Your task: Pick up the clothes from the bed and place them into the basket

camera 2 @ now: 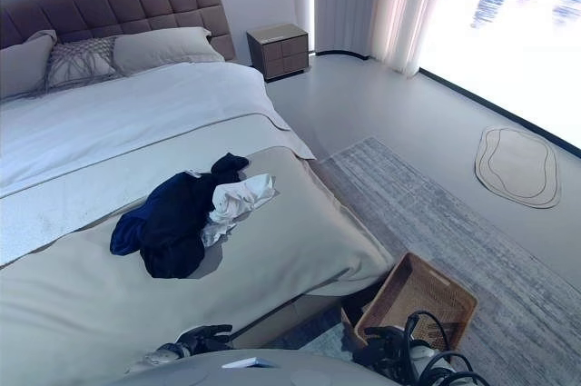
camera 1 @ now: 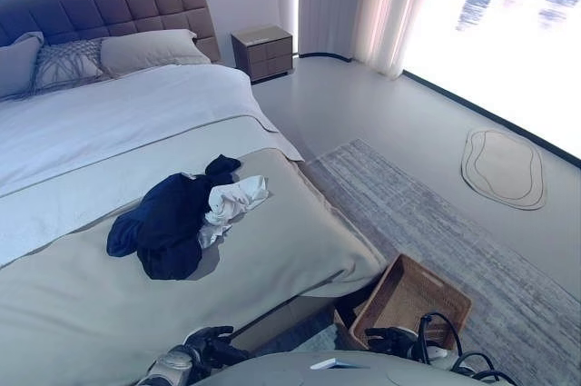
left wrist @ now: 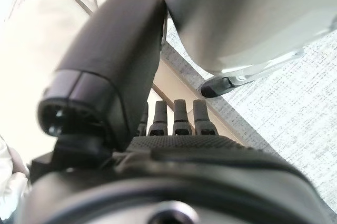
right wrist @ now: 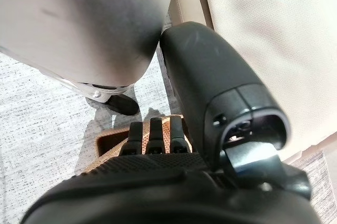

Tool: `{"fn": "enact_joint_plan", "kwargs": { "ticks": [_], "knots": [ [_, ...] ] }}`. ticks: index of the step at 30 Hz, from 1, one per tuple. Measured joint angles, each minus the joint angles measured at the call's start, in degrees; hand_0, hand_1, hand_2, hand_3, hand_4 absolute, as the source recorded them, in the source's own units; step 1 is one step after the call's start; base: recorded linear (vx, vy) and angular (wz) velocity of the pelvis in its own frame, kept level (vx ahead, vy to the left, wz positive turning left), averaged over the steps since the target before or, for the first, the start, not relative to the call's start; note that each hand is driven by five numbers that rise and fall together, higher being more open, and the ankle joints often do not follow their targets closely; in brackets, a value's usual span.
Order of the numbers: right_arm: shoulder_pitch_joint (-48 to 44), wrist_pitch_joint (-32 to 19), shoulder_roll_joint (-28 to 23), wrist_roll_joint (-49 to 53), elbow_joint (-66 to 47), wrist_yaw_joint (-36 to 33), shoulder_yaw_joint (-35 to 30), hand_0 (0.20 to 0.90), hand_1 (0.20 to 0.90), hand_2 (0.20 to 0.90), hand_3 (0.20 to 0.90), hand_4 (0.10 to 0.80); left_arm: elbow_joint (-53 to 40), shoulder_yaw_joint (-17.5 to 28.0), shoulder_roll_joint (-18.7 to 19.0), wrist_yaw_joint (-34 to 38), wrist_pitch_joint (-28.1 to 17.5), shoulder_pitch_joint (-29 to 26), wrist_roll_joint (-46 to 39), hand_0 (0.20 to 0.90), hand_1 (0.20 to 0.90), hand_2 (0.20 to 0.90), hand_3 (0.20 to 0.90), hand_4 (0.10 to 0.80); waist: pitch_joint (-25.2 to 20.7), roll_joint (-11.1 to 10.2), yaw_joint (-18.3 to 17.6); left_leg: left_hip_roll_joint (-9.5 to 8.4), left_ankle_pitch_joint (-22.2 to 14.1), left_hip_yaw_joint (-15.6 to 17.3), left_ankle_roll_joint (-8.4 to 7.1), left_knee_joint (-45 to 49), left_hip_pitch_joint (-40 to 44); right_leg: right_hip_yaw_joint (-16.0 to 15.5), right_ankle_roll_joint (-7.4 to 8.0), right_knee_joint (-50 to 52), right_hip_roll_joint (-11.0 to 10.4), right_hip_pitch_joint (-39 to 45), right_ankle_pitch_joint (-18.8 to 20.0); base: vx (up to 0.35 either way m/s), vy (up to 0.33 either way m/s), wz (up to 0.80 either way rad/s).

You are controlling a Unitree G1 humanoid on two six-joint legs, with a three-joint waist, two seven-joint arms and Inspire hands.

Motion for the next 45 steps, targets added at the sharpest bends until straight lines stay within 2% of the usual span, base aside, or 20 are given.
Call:
{"fn": "enact_joint_plan", "kwargs": {
  "ticks": [18, 21, 26, 28, 32, 34, 37, 39, 41, 43, 44, 45],
  "knots": [
    [0.0, 0.0, 0.0, 0.1, 0.0, 0.2, 0.0, 0.9, 0.9, 0.9, 0.9, 0.8, 0.0, 0.0, 0.0, -0.1, 0.2, 0.0, 0.0, 0.9, 0.9, 0.9, 0.9, 0.8, 0.0, 0.1, 0.0, 0.04, 0.0, 0.0, -0.05, 0.0, 0.0, 0.0, 0.0, 0.0, 0.0, 0.0, 0.0, 0.0, 0.0, 0.0],
    [0.1, 0.1, -0.1, 2.7, 0.1, 0.5, -0.2, 0.9, 0.9, 0.9, 0.9, 0.8, 0.0, 0.0, 0.0, -0.1, 0.6, -0.1, 0.0, 0.9, 0.9, 0.9, 0.9, 0.8, 0.0, 0.1, 0.0, 0.04, 0.0, 0.0, -0.05, 0.0, 0.0, 0.0, 0.0, 0.0, 0.0, 0.0, 0.0, 0.0, 0.0, 0.0],
    [2.4, 0.2, 0.1, 18.8, 0.2, 1.1, -3.2, 0.9, 0.9, 0.9, 0.9, 0.8, -0.2, 0.1, 0.0, -0.1, 1.0, -0.1, -0.1, 0.9, 0.9, 0.9, 0.9, 0.8, 0.1, 0.3, -0.3, 0.01, 0.0, 0.0, -0.01, 0.0, 0.0, 0.6, -0.02, 0.0, 0.0, -0.6, 0.0, 0.005, 0.019, -0.04],
    [4.0, 0.4, 0.2, 28.5, -0.6, 1.1, -5.6, 0.9, 0.9, 0.9, 0.9, 0.8, -0.3, 0.1, 0.0, -0.1, 1.1, 0.0, -0.2, 0.9, 0.9, 0.9, 0.9, 0.8, 0.2, 0.5, -0.8, -0.02, 0.1, 0.5, 0.11, 0.0, 0.0, 0.9, -0.02, 0.0, 0.0, -0.7, 0.0, 0.028, 0.041, -0.08],
    [7.8, 4.2, 0.5, 53.1, -9.6, 1.3, -11.8, 0.9, 0.9, 0.9, 0.9, 0.8, -2.1, 0.2, -0.1, 0.0, 1.0, 2.1, -0.2, 0.9, 0.9, 0.9, 0.9, 0.8, 0.8, 1.1, -2.2, 0.02, 0.1, 1.3, 0.11, 0.0, 0.3, 2.0, 0.01, 0.0, 0.0, -0.7, 0.0, 0.067, 0.037, -0.14],
    [8.9, 4.1, 1.2, 57.6, -15.1, 2.2, -11.4, 0.9, 0.9, 0.9, 0.9, 0.8, -3.3, 0.3, -0.1, 0.3, 1.1, 2.8, -0.2, 0.9, 0.9, 0.9, 0.9, 0.8, 0.9, 1.1, -3.0, -0.01, 0.1, 1.4, 0.11, 0.0, 0.4, 2.1, 0.01, 0.0, 0.1, -0.7, 0.0, 0.041, 0.048, -0.07],
    [9.3, 1.4, 2.3, 52.5, -25.7, 5.0, -6.8, 0.9, 0.9, 0.9, 0.9, 0.8, -5.2, 0.1, -0.3, 0.8, 1.1, 4.1, -0.5, 0.9, 0.9, 0.9, 0.9, 0.8, 1.2, 1.3, -3.3, -0.03, -0.1, 1.8, -0.12, 0.0, 0.3, 2.2, 0.02, 0.0, 0.2, -0.8, 0.0, 0.03, 0.085, -0.02],
    [7.5, -4.3, 1.3, 37.0, -28.7, 5.7, -0.8, 0.9, 0.9, 0.9, 0.9, 0.8, -5.8, -0.5, -0.3, 0.9, 1.1, 4.0, -1.3, 0.9, 0.9, 0.9, 0.9, 0.8, 1.3, 1.3, -2.7, -0.13, -0.2, 1.6, -0.22, 0.0, 0.0, 2.0, 0.02, 0.0, 0.1, -0.9, 0.0, -0.033, 0.079, 0.09],
    [5.0, -8.7, -2.7, 20.1, -32.8, 1.0, 7.2, 0.9, 0.9, 0.9, 0.9, 0.8, -7.7, -2.0, -0.3, 1.0, 1.2, 3.9, -2.5, 0.9, 0.9, 0.9, 0.9, 0.8, 1.4, 1.2, -0.6, -0.54, 0.0, 0.9, -0.1, 0.0, -1.4, 1.1, 0.05, 0.0, 0.0, -1.8, 0.0, -0.072, 0.088, 0.15],
    [2.3, -10.0, -7.2, 5.9, -36.3, -4.4, 11.9, 0.9, 0.9, 0.9, 0.9, 0.8, -9.0, -3.8, -0.4, 1.1, 1.1, 3.5, -3.0, 0.9, 0.9, 0.9, 0.9, 0.8, 2.0, 1.2, 1.0, -1.06, 0.6, -0.3, 0.04, 0.1, -3.4, -0.2, 0.06, 0.0, -0.5, -3.0, 0.0, -0.139, 0.061, 0.38],
    [-2.3, -9.8, -12.1, -2.6, -37.8, -8.0, 16.1, 0.9, 0.9, 0.9, 0.9, 0.8, -9.3, -5.2, -0.4, 1.3, 1.0, 2.4, -4.3, 0.9, 0.9, 0.9, 0.9, 0.8, 3.0, 1.1, 2.3, -1.44, 1.4, -1.3, 0.12, 0.2, -5.3, -1.3, 0.34, 0.1, -0.8, -4.5, 0.2, -0.232, 0.02, 0.51],
    [-6.9, -9.5, -14.7, -6.8, -38.0, -9.9, 17.6, 0.9, 0.9, 0.9, 0.9, 0.8, -9.4, -5.3, -0.2, 1.2, 0.9, 0.8, -5.2, 0.9, 0.9, 0.9, 0.9, 0.8, 4.3, 0.7, 3.1, -1.74, 2.3, -2.3, 0.34, 0.7, -6.8, -2.2, 0.91, 0.3, -1.0, -5.6, 1.0, -0.242, 0.004, 0.56]
  ]
}}
